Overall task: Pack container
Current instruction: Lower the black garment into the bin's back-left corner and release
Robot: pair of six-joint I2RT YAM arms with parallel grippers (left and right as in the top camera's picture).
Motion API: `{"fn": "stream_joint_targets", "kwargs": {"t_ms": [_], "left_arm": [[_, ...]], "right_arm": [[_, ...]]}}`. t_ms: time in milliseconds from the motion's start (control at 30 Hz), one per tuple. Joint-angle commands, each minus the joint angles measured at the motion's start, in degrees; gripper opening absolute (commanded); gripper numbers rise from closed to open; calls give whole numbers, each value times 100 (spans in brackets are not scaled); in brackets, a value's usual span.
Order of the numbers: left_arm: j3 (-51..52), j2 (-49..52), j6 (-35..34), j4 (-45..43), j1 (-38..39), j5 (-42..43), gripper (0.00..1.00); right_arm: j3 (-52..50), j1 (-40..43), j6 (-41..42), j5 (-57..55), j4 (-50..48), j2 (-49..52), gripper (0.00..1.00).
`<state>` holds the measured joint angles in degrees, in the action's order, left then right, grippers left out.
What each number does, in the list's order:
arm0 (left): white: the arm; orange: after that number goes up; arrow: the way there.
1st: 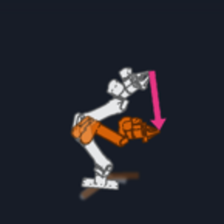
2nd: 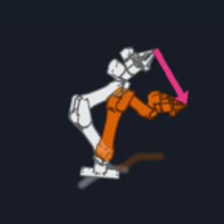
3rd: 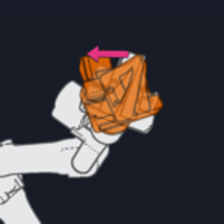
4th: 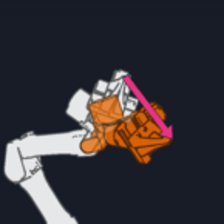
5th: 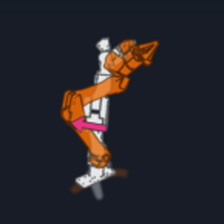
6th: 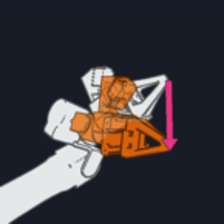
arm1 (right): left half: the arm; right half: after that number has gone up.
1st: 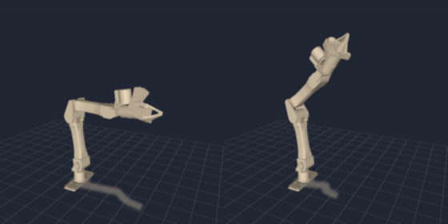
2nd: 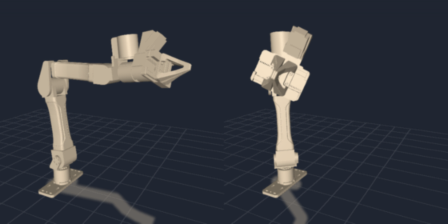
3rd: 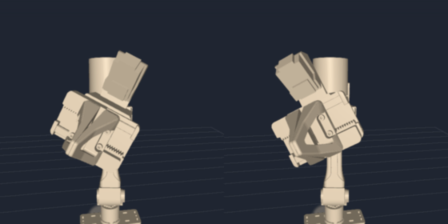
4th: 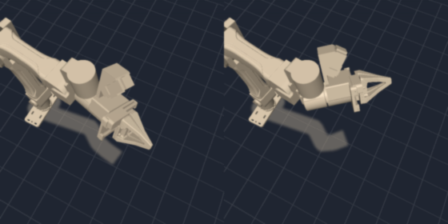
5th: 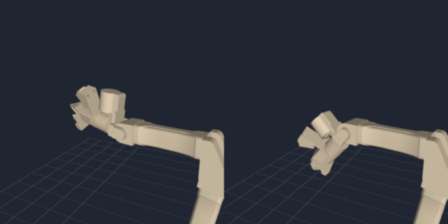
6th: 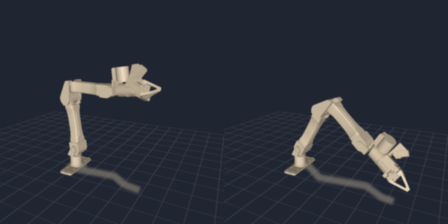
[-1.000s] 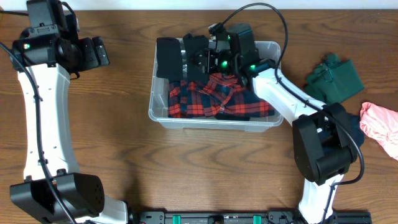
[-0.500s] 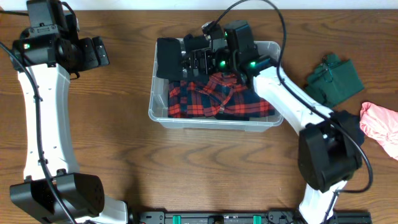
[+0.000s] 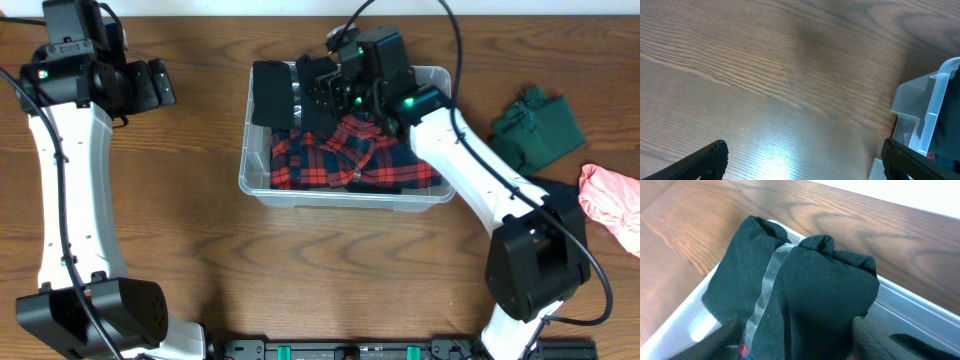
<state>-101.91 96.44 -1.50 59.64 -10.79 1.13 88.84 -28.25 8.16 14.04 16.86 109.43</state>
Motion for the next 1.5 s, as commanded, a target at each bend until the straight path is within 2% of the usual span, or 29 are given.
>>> {"fn": "stream_joint_targets", "kwargs": {"t_ms": [0,133,233,633,1000,1267,1333,1367,1400,1467], "left_arm": [[-70,-26,-11,15,-17,-9,98],[-70,-26,-11,15,-17,-9,98],[-70,-26,-11,15,-17,-9,98],[-70,-26,-11,15,-17,-9,98],[-70,-26,-11,15,-17,-9,98],[-70,-26,-11,15,-17,-9,98],[-70,-26,-11,15,-17,-9,98],[-70,-26,-11,15,-17,-9,98],[-70,-26,-11,15,-17,-9,98],[-70,-26,-11,15,-17,-9,98]], "right_arm": [[116,-210,-365,-640,-120,-70,43],[116,-358,-496,-885,-356,-68,12],[116,-435,-527,-1001,-472,-48,2],[116,-544,-503,-994,-837,518,1],[116,-627,-393,-997,-772,1419,1],[138,-621,-393,-992,-804,1419,2],[160,-623,-393,-992,-763,1316,8],[173,-623,-393,-988,-741,1246,17],[197,-623,-396,-942,-715,1137,33],[247,-619,-396,-769,-686,922,82]]}}
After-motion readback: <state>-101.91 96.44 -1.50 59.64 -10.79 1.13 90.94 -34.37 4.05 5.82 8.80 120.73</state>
